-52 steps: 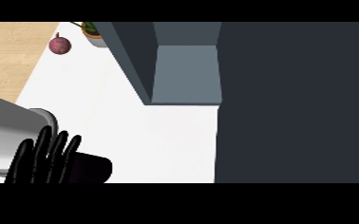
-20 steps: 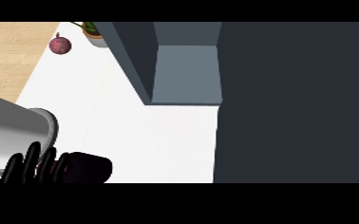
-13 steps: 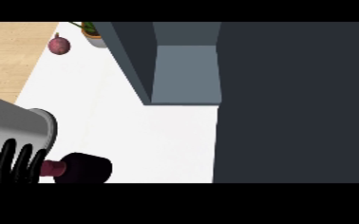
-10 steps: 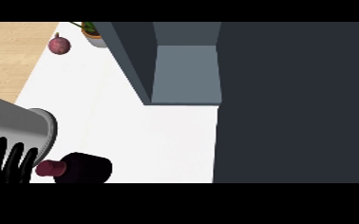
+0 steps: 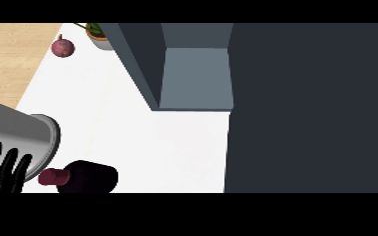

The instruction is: Pick up the wine, place it into the cabinet and close the cabinet

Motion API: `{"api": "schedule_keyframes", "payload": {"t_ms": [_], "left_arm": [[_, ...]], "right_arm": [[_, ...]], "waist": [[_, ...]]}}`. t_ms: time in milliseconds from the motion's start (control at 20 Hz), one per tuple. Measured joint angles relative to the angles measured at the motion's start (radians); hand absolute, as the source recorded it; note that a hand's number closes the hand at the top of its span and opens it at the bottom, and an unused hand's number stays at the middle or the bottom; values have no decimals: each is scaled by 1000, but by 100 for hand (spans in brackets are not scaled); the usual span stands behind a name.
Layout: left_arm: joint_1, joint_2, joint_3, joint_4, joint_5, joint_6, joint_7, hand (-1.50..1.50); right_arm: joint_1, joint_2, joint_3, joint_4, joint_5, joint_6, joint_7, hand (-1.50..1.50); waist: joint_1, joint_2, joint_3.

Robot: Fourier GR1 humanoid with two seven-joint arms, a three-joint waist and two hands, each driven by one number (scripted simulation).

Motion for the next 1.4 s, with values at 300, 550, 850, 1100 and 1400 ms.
{"api": "schedule_keyframes", "payload": {"t_ms": [300,550,850,1100,1400], "left_arm": [[22,-13,116,90,179,-123,-71,-150],[14,-29,162,190,254,-202,-132,-150],[-9,-45,233,328,263,-268,-235,-150],[-28,-71,241,456,238,-323,-324,-150],[-74,-74,271,560,232,-353,-359,-150]], "right_arm": [[-1,-8,-1,-7,1,5,23,-150],[-38,-10,-11,-10,0,-9,58,-150],[-60,-10,-6,-14,4,-16,88,-150],[-69,-1,-8,-10,5,-13,86,-150],[-71,-4,-29,-13,3,-3,97,-150]], "waist": [[-2,0,0],[-5,2,1],[-7,3,2],[-8,4,2],[-10,4,2]]}}
